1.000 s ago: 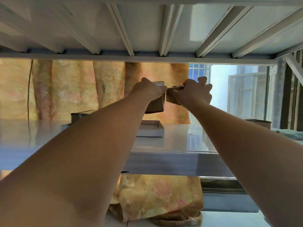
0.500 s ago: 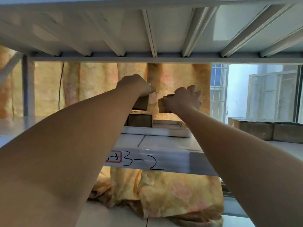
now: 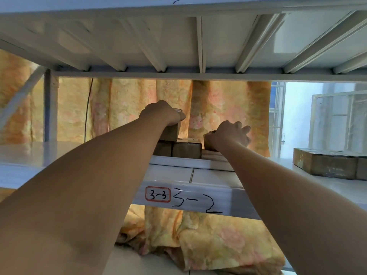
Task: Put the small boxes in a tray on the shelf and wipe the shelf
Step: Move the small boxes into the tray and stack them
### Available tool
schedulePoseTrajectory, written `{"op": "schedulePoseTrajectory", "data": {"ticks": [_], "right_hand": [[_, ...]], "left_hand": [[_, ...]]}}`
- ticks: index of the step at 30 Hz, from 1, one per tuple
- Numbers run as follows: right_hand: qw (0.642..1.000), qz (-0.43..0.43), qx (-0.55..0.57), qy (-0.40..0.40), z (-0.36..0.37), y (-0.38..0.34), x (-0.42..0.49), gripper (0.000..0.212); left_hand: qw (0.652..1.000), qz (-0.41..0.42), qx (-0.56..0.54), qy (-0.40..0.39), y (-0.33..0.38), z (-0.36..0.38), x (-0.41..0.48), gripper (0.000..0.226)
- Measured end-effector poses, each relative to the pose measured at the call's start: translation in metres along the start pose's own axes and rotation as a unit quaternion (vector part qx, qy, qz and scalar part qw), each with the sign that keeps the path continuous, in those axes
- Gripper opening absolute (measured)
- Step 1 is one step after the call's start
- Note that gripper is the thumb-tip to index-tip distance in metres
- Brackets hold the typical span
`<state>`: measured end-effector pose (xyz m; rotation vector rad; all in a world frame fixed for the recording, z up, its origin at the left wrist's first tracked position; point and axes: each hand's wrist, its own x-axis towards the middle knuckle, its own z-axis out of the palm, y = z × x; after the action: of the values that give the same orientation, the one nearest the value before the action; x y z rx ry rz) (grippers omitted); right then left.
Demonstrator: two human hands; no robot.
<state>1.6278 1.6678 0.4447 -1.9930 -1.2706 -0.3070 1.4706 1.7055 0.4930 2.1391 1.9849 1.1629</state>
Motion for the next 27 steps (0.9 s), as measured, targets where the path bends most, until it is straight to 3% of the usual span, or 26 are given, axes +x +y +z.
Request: {"op": "schedulePoseTrajectory", "data": {"ticks": [4,9,12,14,18,21,27], "right_hand": [[1.0,0.014,0.008,-0.018,0.013,-0.002,0.002,0.029],[0.997,0.017,-0.009,-0.07,0.02,-0.006,0.003,0.073],[0.996,0.03,0.0,-0.086,0.02,-0.003,0.011,0.084],[0.994,0.038,0.015,-0.104,0.021,0.0,0.018,0.08],[0.986,0.016,0.043,-0.158,0.022,0.006,0.023,0.048],[0.98,0.012,0.074,-0.187,0.018,0.007,0.025,0.036],[0.987,0.009,0.09,-0.129,0.017,0.011,0.032,0.04]], "left_hand": [[1.0,0.0,0.0,-0.01,-0.008,0.004,0.004,0.08],[1.0,0.007,0.002,-0.014,-0.01,0.007,0.006,0.076],[1.0,0.007,0.001,-0.016,-0.011,0.006,0.009,0.076],[1.0,0.007,0.002,-0.02,-0.011,0.006,0.011,0.076],[0.999,0.013,0.015,-0.034,-0.01,0.007,0.014,0.081],[0.998,0.012,0.031,-0.047,-0.009,0.007,0.014,0.083],[0.997,0.005,0.034,-0.066,-0.01,0.008,0.017,0.08]]}}
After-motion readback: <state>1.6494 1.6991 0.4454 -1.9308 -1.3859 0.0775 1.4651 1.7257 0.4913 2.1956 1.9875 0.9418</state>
